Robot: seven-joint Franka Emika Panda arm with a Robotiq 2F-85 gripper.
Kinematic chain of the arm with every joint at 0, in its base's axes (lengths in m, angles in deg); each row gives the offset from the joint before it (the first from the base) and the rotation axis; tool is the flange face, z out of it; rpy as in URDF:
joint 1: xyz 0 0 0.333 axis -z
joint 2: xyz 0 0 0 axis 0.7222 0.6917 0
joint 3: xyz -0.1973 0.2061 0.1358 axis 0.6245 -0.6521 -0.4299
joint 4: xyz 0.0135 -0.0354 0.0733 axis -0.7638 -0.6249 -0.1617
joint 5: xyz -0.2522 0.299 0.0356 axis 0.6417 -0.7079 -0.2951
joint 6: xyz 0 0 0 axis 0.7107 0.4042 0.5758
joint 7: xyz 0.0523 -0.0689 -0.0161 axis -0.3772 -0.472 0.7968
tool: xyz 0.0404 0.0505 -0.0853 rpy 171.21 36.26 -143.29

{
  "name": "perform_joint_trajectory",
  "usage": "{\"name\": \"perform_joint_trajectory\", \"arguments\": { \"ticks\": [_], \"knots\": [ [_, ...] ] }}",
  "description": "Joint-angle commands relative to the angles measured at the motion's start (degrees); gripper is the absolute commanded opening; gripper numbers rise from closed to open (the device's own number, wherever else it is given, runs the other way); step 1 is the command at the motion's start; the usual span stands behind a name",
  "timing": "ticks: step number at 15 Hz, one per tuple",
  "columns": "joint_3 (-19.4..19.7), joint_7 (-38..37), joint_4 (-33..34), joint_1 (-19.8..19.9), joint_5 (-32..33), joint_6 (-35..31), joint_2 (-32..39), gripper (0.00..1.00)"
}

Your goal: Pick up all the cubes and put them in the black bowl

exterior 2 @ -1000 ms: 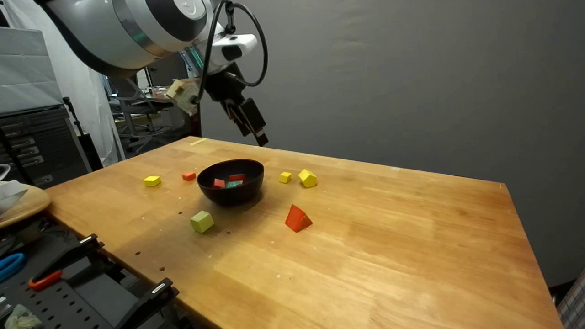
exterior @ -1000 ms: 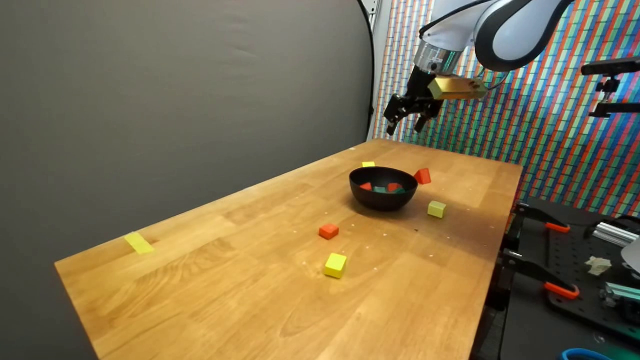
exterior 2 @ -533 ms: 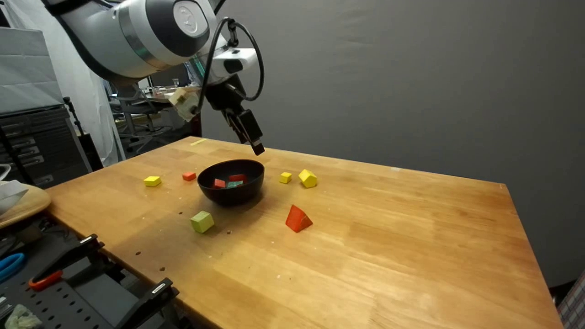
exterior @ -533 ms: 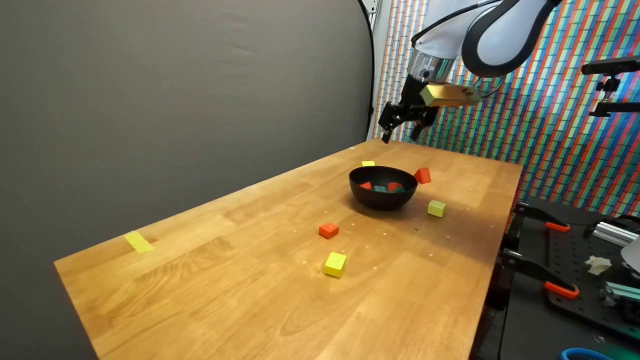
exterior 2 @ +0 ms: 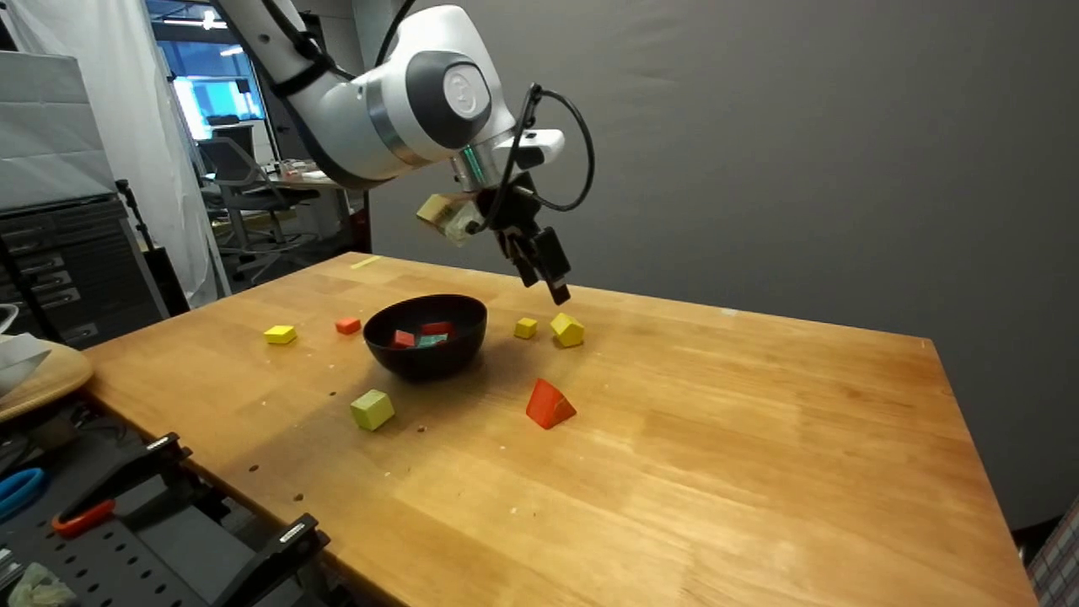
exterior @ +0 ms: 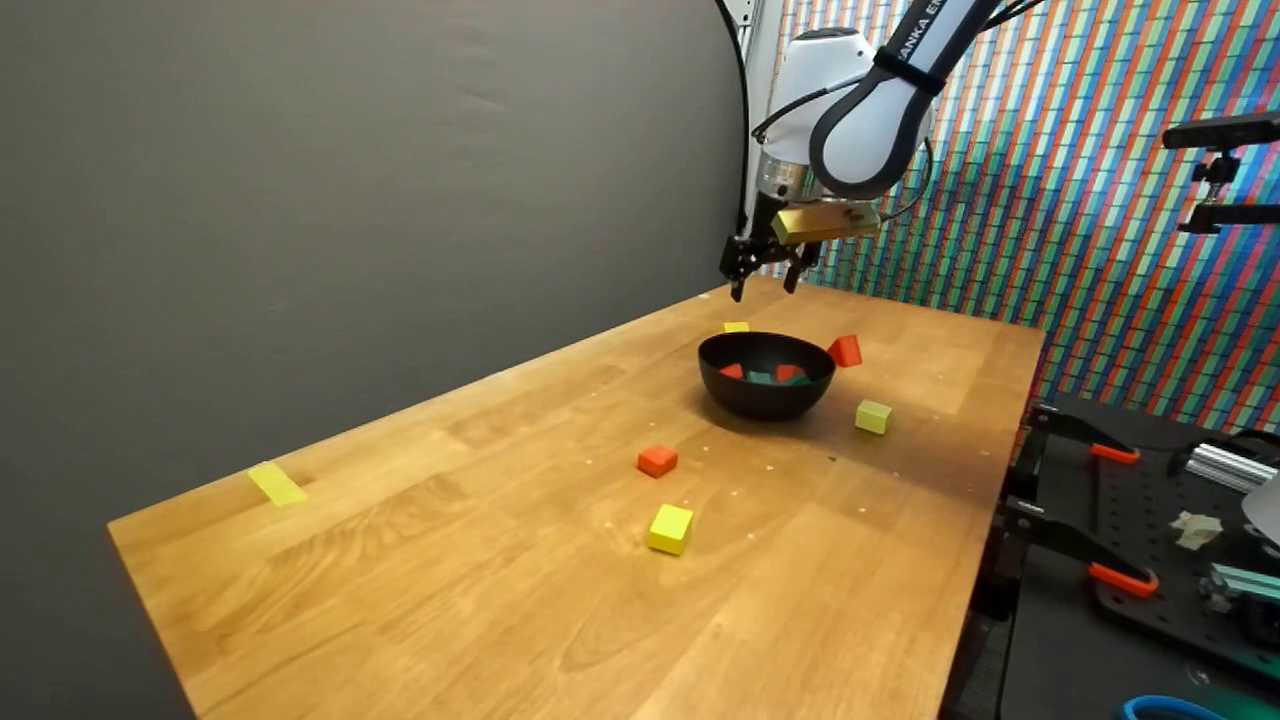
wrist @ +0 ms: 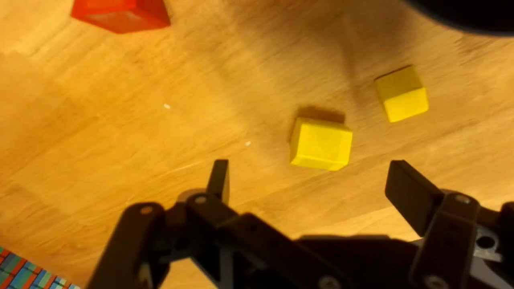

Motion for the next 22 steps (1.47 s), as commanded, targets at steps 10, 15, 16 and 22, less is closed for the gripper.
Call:
{"name": "perform_joint_trajectory", "arguments": {
  "ticks": [10, 15, 16, 22],
  "knots": [
    [-11.9, 16.9, 16.9, 12.8, -28.1, -0.8, 16.4, 0.58],
    [-11.6, 17.2, 17.1, 12.9, -30.7, 1.6, 14.9, 0.21],
    [-10.7, 17.7, 15.7, 11.9, -29.7, 2.5, 12.8, 0.21],
    [-13.0, 26.6, 4.3, 10.8, -27.6, 1.7, -3.2, 0.21]
  ]
}}
